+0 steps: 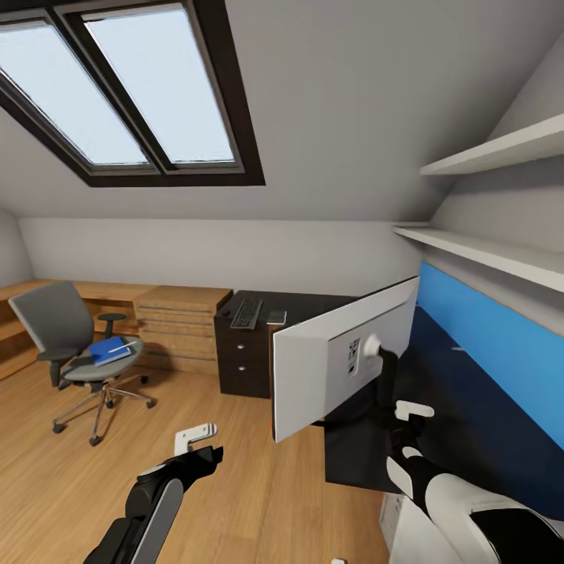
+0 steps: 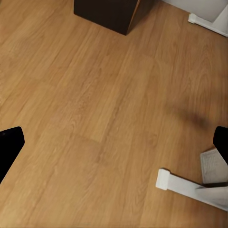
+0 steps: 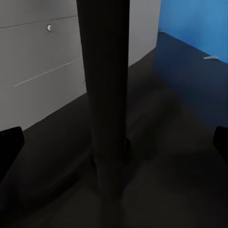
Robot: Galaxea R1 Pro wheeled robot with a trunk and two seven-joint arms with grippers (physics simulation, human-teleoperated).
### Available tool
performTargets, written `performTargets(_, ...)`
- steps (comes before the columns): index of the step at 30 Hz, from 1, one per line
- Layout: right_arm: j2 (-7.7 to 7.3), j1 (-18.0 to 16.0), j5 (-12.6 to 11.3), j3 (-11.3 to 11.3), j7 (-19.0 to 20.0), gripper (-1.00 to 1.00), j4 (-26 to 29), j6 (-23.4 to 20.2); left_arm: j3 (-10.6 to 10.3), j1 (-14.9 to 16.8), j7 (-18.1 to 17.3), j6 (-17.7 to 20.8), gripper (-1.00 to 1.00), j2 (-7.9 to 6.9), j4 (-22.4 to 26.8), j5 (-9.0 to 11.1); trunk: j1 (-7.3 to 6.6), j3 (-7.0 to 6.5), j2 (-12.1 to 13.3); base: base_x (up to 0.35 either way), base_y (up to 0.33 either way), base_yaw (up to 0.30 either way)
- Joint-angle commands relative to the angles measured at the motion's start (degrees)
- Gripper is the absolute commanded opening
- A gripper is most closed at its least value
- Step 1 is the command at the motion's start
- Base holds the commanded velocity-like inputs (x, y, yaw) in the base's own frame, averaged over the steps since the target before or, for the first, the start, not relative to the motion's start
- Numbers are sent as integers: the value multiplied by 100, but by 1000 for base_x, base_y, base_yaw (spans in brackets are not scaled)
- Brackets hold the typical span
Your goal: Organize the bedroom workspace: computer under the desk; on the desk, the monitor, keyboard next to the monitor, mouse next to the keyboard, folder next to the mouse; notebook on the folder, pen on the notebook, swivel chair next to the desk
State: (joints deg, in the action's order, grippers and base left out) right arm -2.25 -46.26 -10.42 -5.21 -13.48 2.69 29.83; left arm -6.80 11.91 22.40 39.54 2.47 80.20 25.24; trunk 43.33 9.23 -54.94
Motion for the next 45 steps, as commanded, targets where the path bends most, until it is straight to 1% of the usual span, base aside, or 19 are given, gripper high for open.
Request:
performTargets(1, -5, -5, -49, -51, -14, 100, -4, 9, -5, 5, 55, 12, 100, -1, 6, 60, 2, 9, -6, 131, -47, 0)
performTargets(11, -68, -5, -53, -53, -13, 100, -5, -43, -5, 5, 54, 11, 100, -5, -7, 63, 2, 9, -6, 128, -51, 0)
performTargets(17, -73, -6, -48, -65, -11, 100, 2, -293, -5, 5, 52, 10, 100, -9, -20, 62, 2, 9, -6, 74, -5, 0)
performTargets(21, -74, -6, -48, -67, -11, 100, 3, -337, -5, 5, 53, 10, 100, -8, -22, 63, 2, 9, -6, 62, -1, 0)
performTargets(31, -82, -5, -47, -68, -10, 100, 4, -348, -2, 5, 54, 2, 100, -10, -22, 60, 2, 9, -6, 102, 0, 0)
performTargets(45, -100, -6, -46, -68, -8, 100, 4, -347, -5, 5, 54, 3, 100, -10, -29, 60, 2, 9, -6, 24, 0, 0)
